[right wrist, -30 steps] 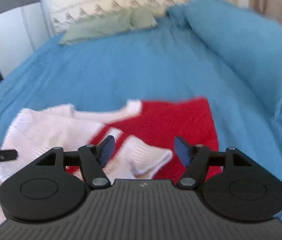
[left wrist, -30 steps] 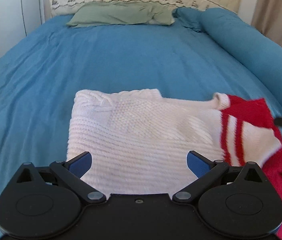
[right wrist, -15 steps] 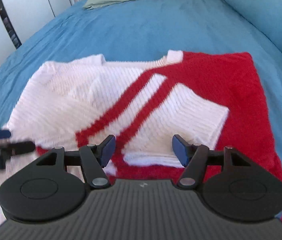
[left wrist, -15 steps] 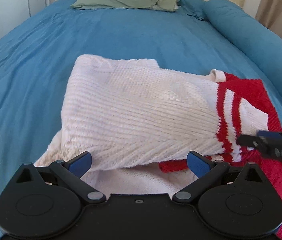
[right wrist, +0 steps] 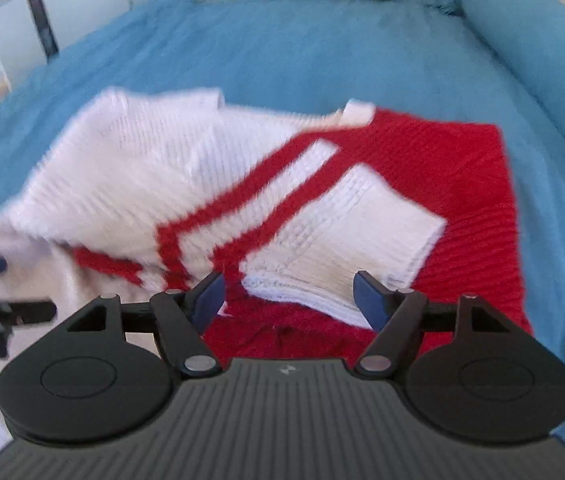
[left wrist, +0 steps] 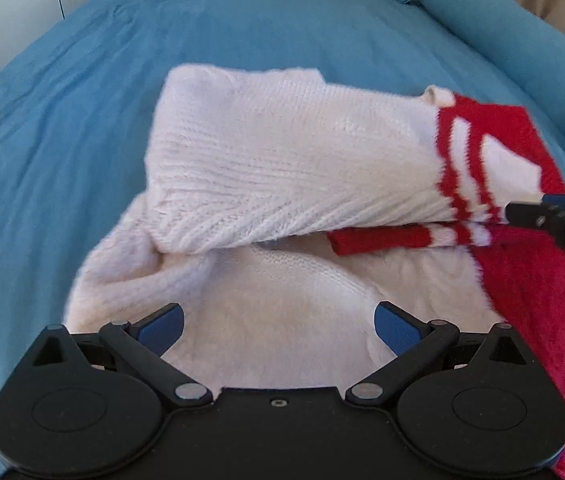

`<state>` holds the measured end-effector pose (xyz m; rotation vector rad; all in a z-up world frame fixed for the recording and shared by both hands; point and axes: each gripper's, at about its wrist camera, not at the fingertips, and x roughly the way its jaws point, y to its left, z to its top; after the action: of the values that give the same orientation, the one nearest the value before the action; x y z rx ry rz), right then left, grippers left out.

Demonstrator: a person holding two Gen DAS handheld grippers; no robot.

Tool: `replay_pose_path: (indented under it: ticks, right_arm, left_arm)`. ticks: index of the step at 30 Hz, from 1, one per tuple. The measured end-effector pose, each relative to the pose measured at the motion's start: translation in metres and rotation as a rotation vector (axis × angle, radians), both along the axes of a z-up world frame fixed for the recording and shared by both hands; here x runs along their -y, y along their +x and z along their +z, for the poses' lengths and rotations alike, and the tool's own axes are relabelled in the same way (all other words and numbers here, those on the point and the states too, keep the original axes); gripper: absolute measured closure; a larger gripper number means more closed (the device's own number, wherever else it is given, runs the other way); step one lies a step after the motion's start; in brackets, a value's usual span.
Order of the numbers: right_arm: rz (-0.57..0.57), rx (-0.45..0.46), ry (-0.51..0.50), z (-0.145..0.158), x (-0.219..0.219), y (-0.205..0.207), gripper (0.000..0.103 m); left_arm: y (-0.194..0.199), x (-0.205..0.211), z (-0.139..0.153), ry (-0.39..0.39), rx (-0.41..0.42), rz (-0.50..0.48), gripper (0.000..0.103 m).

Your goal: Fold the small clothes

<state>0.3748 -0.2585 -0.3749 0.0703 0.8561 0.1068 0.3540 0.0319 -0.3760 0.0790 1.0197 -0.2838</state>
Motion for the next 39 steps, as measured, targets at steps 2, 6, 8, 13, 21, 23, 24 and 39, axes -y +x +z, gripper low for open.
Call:
replay_pose_path:
  ticks: [2,6,8,13,21,23,24,39]
  right_arm:
    - [-0.025,0.023,0.019,0.021,0.012,-0.021,0.016]
    - [-0.052,-0.017,-0.005,0.054,0.035,-0.070,0.000]
    - [-0.088,-0.051,-0.006,0.066,0.048,-0.099,0.000]
    - [-0.147,-0.225,-0.009,0.056,0.079,-0.166,0.000]
    - [-0.317,-0.359,0.063,0.009,0.116,-0.251,0.000]
    - [-0.316,-0.369,0.100,-0.002,0.118,-0.264,0.000]
    - [-0.314,-0.375,0.104,-0.006,0.118,-0.269,0.000]
    - [-0.302,-0.466,0.132,-0.032,0.113,-0.277,0.010]
  left_arm:
    - [-0.016,-0.008,0.021,-0.005,-0.001,-0.004,0.000]
    - [-0.053,-0.036,0.056,0.024,-0.048,0.012,0.000]
    - [-0.073,-0.054,0.064,0.022,-0.092,0.034,0.000]
    - [-0.131,-0.101,0.048,0.085,-0.243,0.095,0.000]
    - [-0.183,-0.148,-0.005,0.096,-0.371,0.208,0.001]
    - [-0.186,-0.151,-0.018,0.049,-0.414,0.199,0.003]
    - [-0.187,-0.150,-0.022,0.034,-0.426,0.198,0.007]
    - [-0.178,-0.111,-0.027,0.027,-0.419,0.066,0.033]
